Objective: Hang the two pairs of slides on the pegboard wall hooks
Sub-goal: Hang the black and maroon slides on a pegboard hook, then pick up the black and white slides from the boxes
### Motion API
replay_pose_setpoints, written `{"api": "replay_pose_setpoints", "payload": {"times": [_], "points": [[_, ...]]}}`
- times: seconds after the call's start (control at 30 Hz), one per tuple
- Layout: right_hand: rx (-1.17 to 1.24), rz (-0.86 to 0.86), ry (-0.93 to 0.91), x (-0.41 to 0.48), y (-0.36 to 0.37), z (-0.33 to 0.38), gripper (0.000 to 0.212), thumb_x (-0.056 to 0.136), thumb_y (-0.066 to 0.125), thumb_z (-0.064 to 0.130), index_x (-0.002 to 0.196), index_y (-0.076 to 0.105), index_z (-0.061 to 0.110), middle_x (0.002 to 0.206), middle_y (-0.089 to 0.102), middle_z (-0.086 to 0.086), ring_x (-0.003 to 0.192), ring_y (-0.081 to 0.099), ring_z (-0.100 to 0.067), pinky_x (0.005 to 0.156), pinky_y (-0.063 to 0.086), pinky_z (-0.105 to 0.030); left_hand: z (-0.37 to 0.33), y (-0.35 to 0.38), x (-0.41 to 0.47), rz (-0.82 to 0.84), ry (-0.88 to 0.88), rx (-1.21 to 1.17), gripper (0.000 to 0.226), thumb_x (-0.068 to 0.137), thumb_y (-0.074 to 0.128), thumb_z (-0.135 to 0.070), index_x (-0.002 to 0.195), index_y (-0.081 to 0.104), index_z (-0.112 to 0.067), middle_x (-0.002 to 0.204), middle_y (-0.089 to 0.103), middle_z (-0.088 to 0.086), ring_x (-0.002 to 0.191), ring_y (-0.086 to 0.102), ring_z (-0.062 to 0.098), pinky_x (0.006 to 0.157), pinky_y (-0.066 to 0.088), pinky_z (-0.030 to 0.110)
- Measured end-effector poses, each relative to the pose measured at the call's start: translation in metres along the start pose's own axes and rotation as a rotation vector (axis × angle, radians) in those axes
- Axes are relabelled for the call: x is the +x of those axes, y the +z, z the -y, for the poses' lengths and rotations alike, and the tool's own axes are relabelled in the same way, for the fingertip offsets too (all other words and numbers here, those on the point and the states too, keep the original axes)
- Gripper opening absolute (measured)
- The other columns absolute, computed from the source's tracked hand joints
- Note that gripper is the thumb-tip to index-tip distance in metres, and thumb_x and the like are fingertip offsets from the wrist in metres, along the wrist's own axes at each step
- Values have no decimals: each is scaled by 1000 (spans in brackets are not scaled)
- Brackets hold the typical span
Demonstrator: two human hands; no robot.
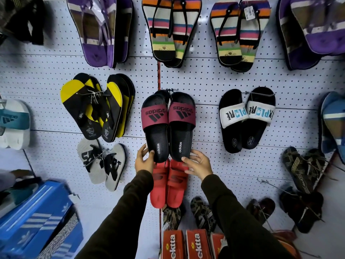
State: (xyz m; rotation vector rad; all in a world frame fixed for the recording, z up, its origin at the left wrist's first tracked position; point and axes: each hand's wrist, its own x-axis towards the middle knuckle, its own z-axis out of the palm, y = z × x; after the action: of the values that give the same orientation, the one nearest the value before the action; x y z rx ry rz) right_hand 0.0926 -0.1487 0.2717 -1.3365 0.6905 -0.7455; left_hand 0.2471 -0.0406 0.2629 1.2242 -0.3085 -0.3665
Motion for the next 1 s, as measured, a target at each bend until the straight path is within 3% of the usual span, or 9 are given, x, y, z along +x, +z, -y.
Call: {"api": "replay_pose_setpoints", "payload": {"times": [0.13, 0.27, 0.43, 0.53, 0.6, 0.73, 0.77, 0.83, 1.0], "points": [[-68, 30, 83, -17, -21, -23, 57, 79, 81, 14, 130, 57, 20, 116, 70, 0, 96, 72, -21, 87, 59, -44, 39, -3, -29, -57, -62, 51, 46, 91, 59, -21, 136, 47, -19, 139, 54, 9, 106, 60, 29, 87, 53, 45], [-116, -26, 138, -35, -52, -58, 52, 81, 79, 9, 129, 60, 9, 126, 67, -13, 106, 69, -30, 94, 57, -50, 87, 1, -67, -43, -177, 176, 35, 95, 53, -14, 130, 55, -8, 128, 60, 20, 108, 61, 35, 93, 51, 48], [-175, -122, 246, -58, -94, -106, 48, 84, 74, 4, 130, 60, 0, 127, 67, -20, 113, 66, -34, 78, 56, -39, 134, 5, -108, 62, -278, 334, 32, 92, 57, -7, 123, 62, -2, 126, 62, 30, 111, 62, 41, 102, 46, 58], [-243, -268, 335, -80, -137, -143, 47, 84, 77, 20, 125, 64, 3, 120, 68, -14, 115, 65, -34, 95, 55, -45, 173, 14, -136, 134, -390, 465, 33, 92, 58, -10, 124, 63, -4, 125, 64, 24, 114, 61, 40, 101, 48, 55], [-295, -335, 447, -101, -170, -171, 47, 83, 76, 33, 121, 63, 10, 113, 62, -6, 109, 63, -30, 93, 54, -44, 201, 16, -158, 203, -467, 526, 34, 93, 57, -14, 125, 62, -3, 123, 65, 24, 113, 62, 38, 100, 49, 49], [-415, -502, 540, -132, -227, -224, 37, 86, 73, 24, 114, 69, 1, 121, 70, -19, 110, 66, -32, 95, 52, -39, 248, 22, -190, 374, -631, 661, 41, 96, 53, -14, 136, 53, -5, 124, 62, 19, 105, 60, 27, 78, 52, 36], [-426, -521, 625, -139, -236, -234, 45, 87, 71, 24, 127, 64, 2, 134, 63, -20, 123, 60, -35, 105, 48, -42, 259, 27, -196, 429, -681, 703, 46, 96, 52, -12, 140, 47, -4, 131, 59, 20, 109, 58, 27, 80, 50, 36], [-416, -533, 829, -153, -253, -253, 67, 89, 69, 28, 147, 45, 3, 153, 45, -18, 142, 43, -38, 116, 37, -47, 276, 40, -209, 518, -758, 774, 57, 95, 53, -10, 148, 33, -2, 150, 42, 20, 135, 46, 30, 106, 39, 35], [-100, -421, 1066, -171, -262, -284, 61, 93, 64, 16, 148, 40, 5, 147, 50, -22, 130, 53, -43, 103, 48, -56, 308, 67, -225, 601, -821, 933, 70, 92, 58, -15, 151, 23, -2, 154, 35, 23, 141, 37, 36, 115, 31, 38]]}}
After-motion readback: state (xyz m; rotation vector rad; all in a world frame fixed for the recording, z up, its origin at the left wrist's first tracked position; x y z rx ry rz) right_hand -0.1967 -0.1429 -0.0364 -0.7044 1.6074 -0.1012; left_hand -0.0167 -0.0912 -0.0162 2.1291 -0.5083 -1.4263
